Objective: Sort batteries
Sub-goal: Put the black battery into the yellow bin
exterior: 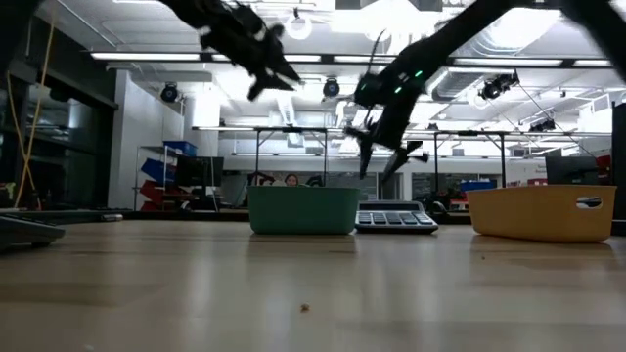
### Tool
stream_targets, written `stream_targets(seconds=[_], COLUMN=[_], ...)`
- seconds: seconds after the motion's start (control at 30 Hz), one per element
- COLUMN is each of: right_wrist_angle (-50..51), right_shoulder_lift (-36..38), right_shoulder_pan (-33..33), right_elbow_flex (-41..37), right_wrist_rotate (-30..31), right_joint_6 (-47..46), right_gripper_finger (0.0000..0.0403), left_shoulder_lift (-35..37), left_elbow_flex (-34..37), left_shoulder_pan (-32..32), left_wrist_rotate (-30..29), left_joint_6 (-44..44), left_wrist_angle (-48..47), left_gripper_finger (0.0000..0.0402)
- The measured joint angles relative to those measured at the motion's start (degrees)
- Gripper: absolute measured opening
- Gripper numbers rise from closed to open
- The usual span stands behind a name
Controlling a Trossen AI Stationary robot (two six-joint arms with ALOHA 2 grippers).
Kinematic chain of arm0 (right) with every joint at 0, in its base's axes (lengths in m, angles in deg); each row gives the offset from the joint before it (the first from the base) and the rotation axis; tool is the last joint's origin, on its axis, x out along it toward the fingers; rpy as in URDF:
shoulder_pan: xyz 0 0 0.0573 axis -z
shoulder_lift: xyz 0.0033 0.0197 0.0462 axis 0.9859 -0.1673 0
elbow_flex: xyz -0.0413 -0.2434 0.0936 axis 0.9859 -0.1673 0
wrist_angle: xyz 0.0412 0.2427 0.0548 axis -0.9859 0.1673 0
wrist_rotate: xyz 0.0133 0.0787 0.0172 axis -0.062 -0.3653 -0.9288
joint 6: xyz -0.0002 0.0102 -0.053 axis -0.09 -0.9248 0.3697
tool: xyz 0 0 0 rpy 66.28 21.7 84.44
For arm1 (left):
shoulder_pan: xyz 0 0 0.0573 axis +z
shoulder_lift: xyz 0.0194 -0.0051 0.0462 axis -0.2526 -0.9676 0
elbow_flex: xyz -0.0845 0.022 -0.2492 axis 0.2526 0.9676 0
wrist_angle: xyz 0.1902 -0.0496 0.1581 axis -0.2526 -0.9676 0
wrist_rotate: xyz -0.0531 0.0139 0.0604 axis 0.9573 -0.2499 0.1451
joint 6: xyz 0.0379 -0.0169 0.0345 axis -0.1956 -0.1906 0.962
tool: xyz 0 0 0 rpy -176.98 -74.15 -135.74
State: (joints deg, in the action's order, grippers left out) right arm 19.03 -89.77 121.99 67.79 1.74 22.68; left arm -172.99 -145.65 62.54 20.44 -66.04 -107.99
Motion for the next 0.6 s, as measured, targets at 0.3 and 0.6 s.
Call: stream_targets(seconds=[0.3,0.6], right_wrist_angle=[13.8,18.6], right_shoulder_lift=[-21.3,-28.7], right_shoulder_pan=[2.1,1.5], right_elbow_flex=[25.7,33.6], right_wrist_rotate=[1.6,2.1], right_joint_6=[9.3,11.3], right_gripper_finger=[0.0199,0.0199], left_shoulder_lift=[10.5,12.0], left_elbow_flex=[0.0,0.1], left_shoulder_pan=[0.5,-2.9], left_wrist_rotate=[-9.9,-15.6], left_joint_6=[-0.1,-0.2], left_wrist_angle=[-3.6,-9.1], left_gripper_finger=[0.0131,0.0131])
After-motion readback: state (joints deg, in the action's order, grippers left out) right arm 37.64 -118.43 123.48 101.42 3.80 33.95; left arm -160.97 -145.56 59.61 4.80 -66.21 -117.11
